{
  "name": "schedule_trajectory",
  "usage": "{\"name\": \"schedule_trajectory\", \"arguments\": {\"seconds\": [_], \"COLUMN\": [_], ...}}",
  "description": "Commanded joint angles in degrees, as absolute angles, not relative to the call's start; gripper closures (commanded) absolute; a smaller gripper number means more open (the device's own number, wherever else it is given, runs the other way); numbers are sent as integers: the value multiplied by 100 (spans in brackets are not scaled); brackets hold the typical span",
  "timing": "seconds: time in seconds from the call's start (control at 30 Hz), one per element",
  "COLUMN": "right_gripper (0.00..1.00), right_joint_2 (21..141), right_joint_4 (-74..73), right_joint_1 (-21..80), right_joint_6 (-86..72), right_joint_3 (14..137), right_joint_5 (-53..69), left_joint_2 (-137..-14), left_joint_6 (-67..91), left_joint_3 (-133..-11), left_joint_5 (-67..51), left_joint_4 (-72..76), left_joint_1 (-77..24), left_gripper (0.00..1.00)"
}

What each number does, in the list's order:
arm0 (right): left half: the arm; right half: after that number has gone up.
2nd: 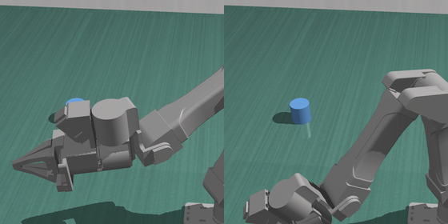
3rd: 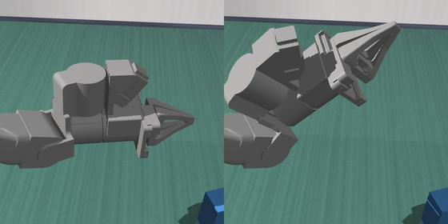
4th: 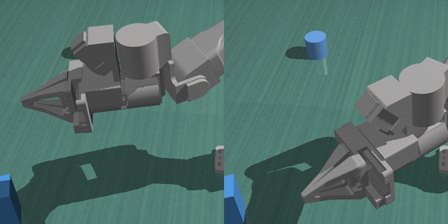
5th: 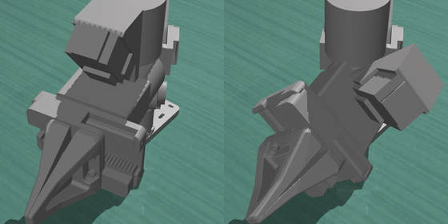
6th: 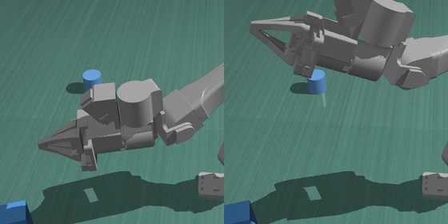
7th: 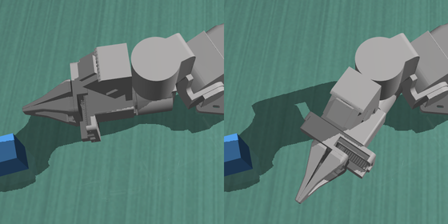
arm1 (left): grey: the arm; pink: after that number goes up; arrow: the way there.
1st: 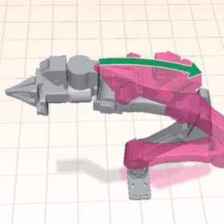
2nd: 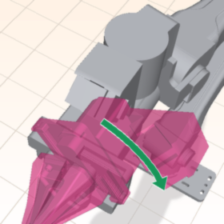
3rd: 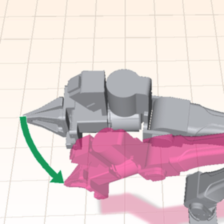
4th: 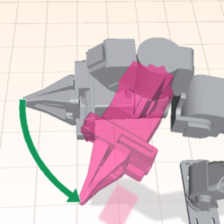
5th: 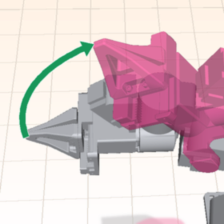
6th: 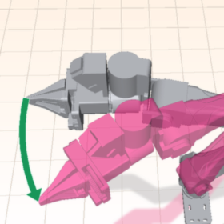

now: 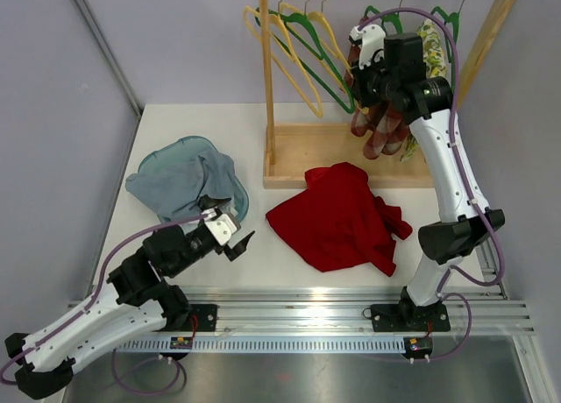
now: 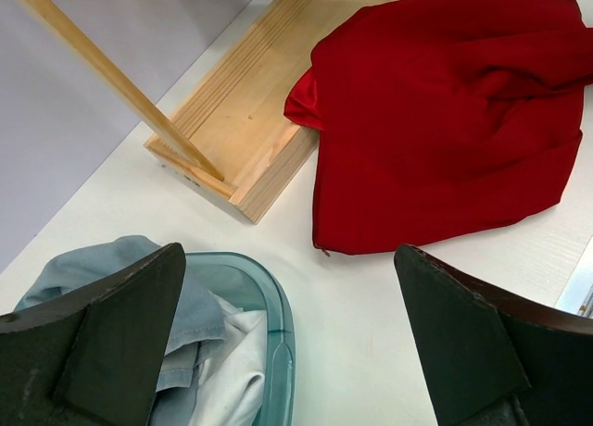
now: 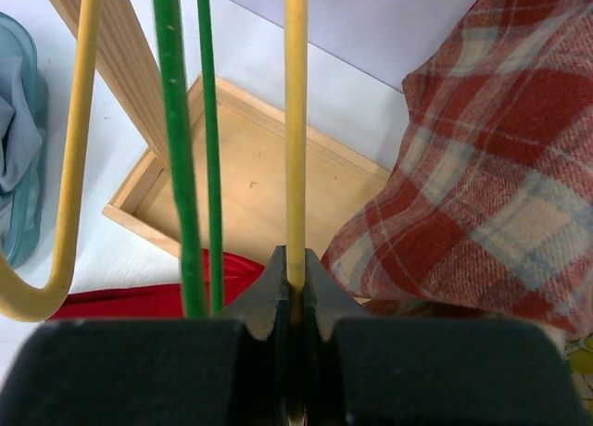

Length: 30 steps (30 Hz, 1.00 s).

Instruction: Remove the skirt from the hanger

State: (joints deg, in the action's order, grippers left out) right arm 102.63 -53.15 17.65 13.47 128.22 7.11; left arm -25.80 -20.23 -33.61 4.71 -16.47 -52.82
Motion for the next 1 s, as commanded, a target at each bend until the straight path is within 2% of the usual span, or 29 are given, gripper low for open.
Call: {"name": "schedule_trajectory", "arguments": {"seconds": [0.0, 0.03, 0.1, 0.13, 0.27, 0.4, 0.53, 0.67, 0.77, 0.97], "right_gripper": [95, 78, 52, 31, 5, 1, 1, 0, 1, 1], "right_joint_2": [9906, 9836, 9599, 9476, 8345, 7192, 6058, 5337, 5055, 4983], "right_joint_4": [-5107, -5089, -5115, -5115, -4958, -5176, -5264, -4854, -4326, -3420], "right_joint_1": [1811, 1811, 1811, 1811, 1802, 1784, 1600, 1310, 898, 167], "right_joint_6": [1467, 1511, 1661, 1739, 2370, 3484, 4209, 3737, 3035, 2330], "right_joint_3": [12543, 12472, 12323, 12261, 11342, 10102, 8458, 6843, 6094, 5213], "right_joint_5": [492, 501, 475, 396, 290, 1043, 2343, 2917, 3155, 3252], "left_joint_2": [-2724, -2794, -2874, -2926, -3347, -4407, -5868, -7266, -8172, -9901], "left_joint_6": [-1828, -1750, -1749, -1758, -1907, -1749, -1662, -855, -90, 562], "left_joint_3": [-3340, -3322, -3305, -3296, -3226, -3707, -4455, -5009, -5176, -5843], "left_joint_5": [378, 352, 177, 71, -815, -1650, -1732, -1407, -890, -151], "left_joint_4": [-1248, -1222, -1160, -1125, -469, -97, -26, 726, 1370, 1890], "left_joint_1": [-5238, -5230, -5221, -5221, -5221, -5247, -5580, -5739, -5880, -6091], "left_gripper": [1, 1, 1, 1, 1, 1, 1, 1, 1, 1]}}
